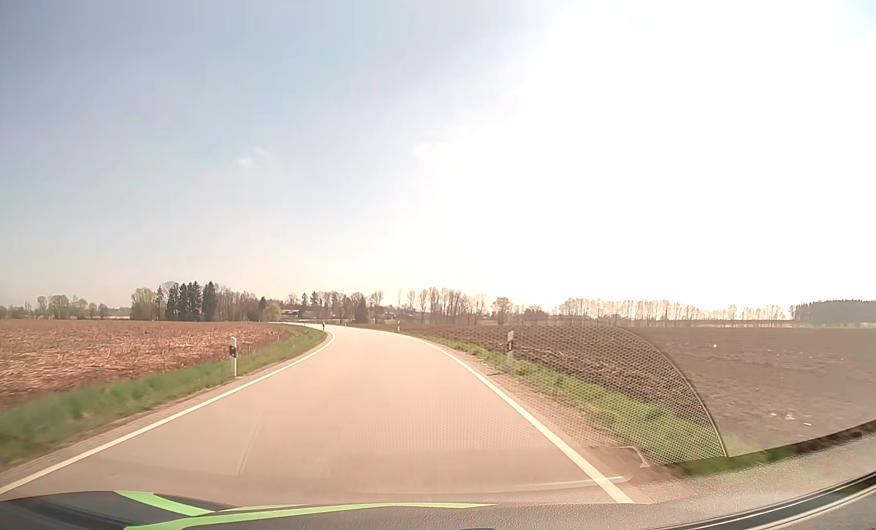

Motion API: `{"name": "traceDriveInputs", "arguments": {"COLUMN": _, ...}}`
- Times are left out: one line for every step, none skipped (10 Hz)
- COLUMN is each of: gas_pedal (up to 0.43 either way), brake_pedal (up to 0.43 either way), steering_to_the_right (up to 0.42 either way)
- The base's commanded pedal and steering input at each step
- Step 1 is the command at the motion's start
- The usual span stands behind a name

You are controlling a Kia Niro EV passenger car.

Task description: Follow the waypoints while adhering to traffic rules and regulations

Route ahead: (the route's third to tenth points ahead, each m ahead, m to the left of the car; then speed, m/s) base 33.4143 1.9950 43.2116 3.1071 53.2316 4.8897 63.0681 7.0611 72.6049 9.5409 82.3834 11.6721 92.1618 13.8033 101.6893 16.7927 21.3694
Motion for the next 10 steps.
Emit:
{"name": "traceDriveInputs", "arguments": {"gas_pedal": 0.228, "brake_pedal": 0.0, "steering_to_the_right": -0.022}}
{"name": "traceDriveInputs", "arguments": {"gas_pedal": 0.228, "brake_pedal": 0.0, "steering_to_the_right": -0.022}}
{"name": "traceDriveInputs", "arguments": {"gas_pedal": 0.228, "brake_pedal": 0.0, "steering_to_the_right": -0.022}}
{"name": "traceDriveInputs", "arguments": {"gas_pedal": 0.228, "brake_pedal": 0.0, "steering_to_the_right": -0.022}}
{"name": "traceDriveInputs", "arguments": {"gas_pedal": 0.228, "brake_pedal": 0.0, "steering_to_the_right": -0.022}}
{"name": "traceDriveInputs", "arguments": {"gas_pedal": 0.228, "brake_pedal": 0.0, "steering_to_the_right": -0.022}}
{"name": "traceDriveInputs", "arguments": {"gas_pedal": 0.228, "brake_pedal": 0.0, "steering_to_the_right": -0.023}}
{"name": "traceDriveInputs", "arguments": {"gas_pedal": 0.228, "brake_pedal": 0.0, "steering_to_the_right": -0.025}}
{"name": "traceDriveInputs", "arguments": {"gas_pedal": 0.228, "brake_pedal": 0.0, "steering_to_the_right": -0.028}}
{"name": "traceDriveInputs", "arguments": {"gas_pedal": 0.228, "brake_pedal": 0.0, "steering_to_the_right": -0.028}}
